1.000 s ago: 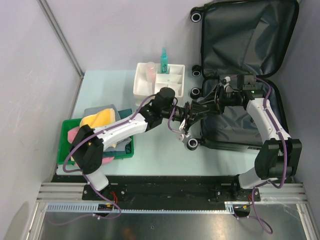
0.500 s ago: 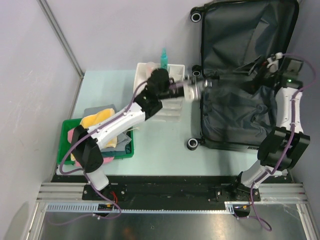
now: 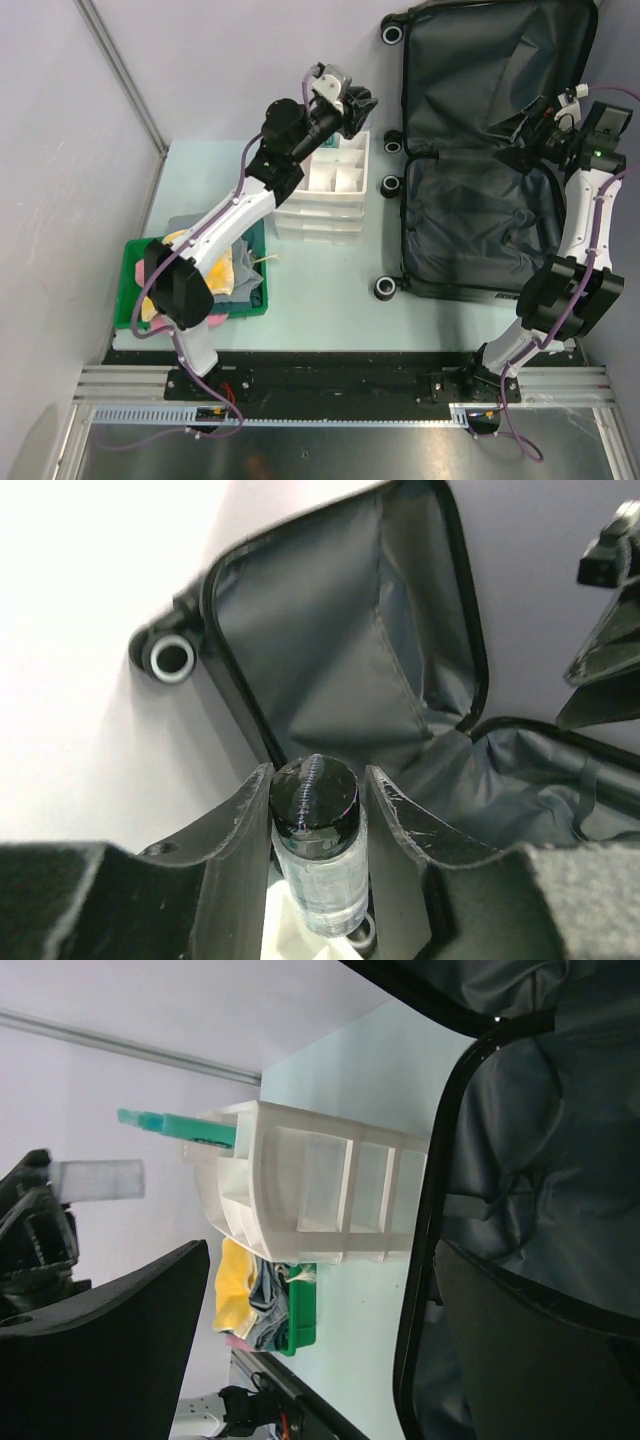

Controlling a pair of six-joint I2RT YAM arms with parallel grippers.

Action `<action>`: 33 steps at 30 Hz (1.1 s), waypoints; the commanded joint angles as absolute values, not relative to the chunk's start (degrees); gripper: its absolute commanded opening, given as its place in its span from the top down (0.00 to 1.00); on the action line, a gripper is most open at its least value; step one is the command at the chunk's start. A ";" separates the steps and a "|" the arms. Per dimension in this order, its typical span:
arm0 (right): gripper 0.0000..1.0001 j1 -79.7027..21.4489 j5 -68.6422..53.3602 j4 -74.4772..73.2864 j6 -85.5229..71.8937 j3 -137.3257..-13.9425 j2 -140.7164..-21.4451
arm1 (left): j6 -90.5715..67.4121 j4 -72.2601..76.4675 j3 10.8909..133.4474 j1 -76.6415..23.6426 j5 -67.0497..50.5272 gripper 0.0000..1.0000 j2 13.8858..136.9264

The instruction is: Open, take out, and arrange the luggage

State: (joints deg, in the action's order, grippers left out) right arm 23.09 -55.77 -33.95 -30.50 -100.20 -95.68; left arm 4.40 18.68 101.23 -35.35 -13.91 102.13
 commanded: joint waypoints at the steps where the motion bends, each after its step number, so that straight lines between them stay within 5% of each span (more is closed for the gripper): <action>1: 0.00 23.47 -56.68 -35.24 -27.34 -102.83 -95.89 | -5.02 18.90 104.41 -34.01 -13.18 1.00 103.71; 27: 0.00 23.55 -50.20 -63.62 6.66 -111.18 -100.81 | 6.68 19.60 103.98 -32.96 -7.03 1.00 112.16; 33: 0.00 22.50 -39.48 -71.54 20.82 -110.49 -100.90 | 7.47 19.60 98.71 -32.52 -6.94 0.90 109.51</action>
